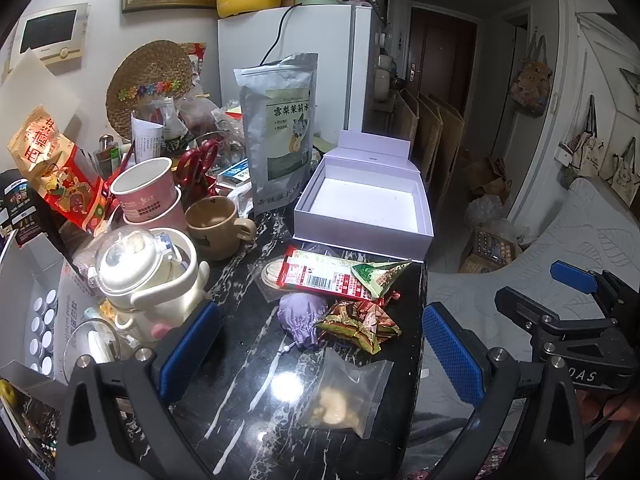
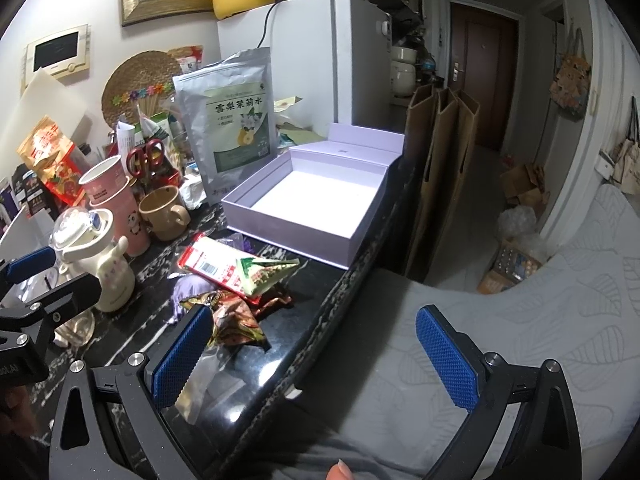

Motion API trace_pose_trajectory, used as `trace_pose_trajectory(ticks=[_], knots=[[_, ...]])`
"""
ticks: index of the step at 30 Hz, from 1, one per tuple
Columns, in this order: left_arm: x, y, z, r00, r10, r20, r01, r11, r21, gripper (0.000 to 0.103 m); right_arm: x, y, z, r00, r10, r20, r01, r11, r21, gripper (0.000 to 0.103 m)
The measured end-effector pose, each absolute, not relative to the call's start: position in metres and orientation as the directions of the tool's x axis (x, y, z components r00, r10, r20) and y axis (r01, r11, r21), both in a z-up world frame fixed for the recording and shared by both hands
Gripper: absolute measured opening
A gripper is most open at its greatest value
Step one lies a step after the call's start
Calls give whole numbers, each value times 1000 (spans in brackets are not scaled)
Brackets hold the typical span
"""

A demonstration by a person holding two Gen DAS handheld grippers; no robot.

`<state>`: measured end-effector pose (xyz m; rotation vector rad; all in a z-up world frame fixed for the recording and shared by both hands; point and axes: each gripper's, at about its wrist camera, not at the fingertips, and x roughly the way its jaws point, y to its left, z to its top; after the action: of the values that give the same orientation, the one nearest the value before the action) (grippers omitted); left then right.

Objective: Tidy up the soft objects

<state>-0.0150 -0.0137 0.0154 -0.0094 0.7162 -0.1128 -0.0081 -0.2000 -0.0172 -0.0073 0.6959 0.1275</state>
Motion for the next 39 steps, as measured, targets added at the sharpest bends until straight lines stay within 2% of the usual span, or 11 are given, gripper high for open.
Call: trace_pose_trajectory(ticks=[39], knots=[[-12, -17, 7, 726, -129, -675, 113, 991, -68, 103, -6, -199, -22, 749, 127, -650, -133, 990, 40, 103]])
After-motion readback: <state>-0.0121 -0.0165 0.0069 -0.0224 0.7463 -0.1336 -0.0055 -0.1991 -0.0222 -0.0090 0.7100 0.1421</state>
